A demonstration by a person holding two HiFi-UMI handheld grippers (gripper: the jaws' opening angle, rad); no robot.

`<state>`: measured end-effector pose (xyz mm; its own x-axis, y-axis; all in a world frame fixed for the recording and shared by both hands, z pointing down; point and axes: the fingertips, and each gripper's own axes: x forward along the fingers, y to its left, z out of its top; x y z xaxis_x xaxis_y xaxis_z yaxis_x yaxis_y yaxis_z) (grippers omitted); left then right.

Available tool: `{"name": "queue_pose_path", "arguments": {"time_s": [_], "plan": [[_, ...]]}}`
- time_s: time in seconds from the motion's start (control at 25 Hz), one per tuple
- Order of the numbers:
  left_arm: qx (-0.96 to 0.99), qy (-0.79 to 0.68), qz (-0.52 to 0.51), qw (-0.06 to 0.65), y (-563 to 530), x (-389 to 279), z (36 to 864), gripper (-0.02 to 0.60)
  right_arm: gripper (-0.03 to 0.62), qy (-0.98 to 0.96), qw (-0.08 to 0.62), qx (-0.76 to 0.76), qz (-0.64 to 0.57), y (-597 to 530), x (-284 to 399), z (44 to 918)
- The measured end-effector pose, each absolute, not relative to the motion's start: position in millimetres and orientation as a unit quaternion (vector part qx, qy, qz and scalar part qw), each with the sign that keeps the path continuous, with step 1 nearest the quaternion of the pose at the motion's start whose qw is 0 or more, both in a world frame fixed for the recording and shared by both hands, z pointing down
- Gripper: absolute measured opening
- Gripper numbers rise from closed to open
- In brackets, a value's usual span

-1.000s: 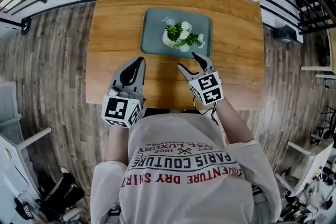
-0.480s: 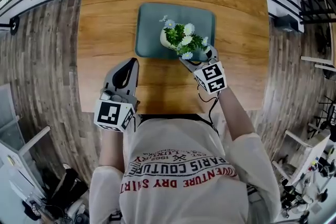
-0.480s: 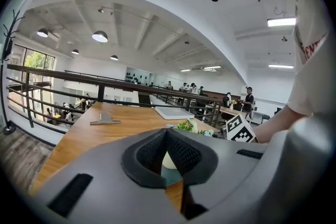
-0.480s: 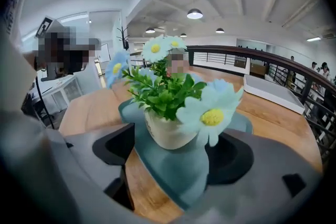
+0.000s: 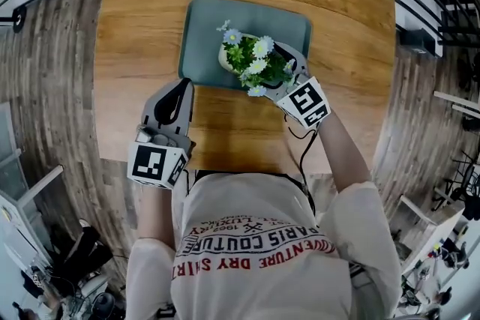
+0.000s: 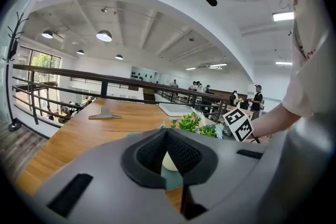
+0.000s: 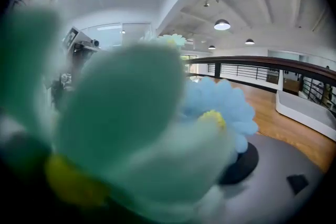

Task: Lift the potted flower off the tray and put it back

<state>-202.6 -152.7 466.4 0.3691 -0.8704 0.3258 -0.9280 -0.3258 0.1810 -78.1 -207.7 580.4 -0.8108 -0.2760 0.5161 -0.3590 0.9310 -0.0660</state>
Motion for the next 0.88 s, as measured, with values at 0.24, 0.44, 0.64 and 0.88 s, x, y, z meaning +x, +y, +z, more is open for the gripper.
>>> {"name": "queue_pose_path", "arguments": {"time_s": [0.24, 0.44, 0.64, 0.88], "plan": [[0.802, -0.566, 0.083, 0.170, -156, -197, 476, 0.012, 0.446, -0.960, 0.242, 0.114, 0.078, -211, -91, 586], [0.802, -0.569, 0.086, 0.160, -157, -196, 478, 0.012, 0.446, -0.967, 0.222, 0.106, 0.070, -217, -92, 589], [0.801, -0.572, 0.087, 0.152, -159, -194, 479, 0.012, 0.446, -0.972, 0.209, 0.093, 0.061, -219, -93, 585], [0.801, -0.573, 0.088, 0.149, -154, -193, 485, 0.012, 0.445, -0.970, 0.208, 0.106, 0.063, -217, -96, 583]]}}
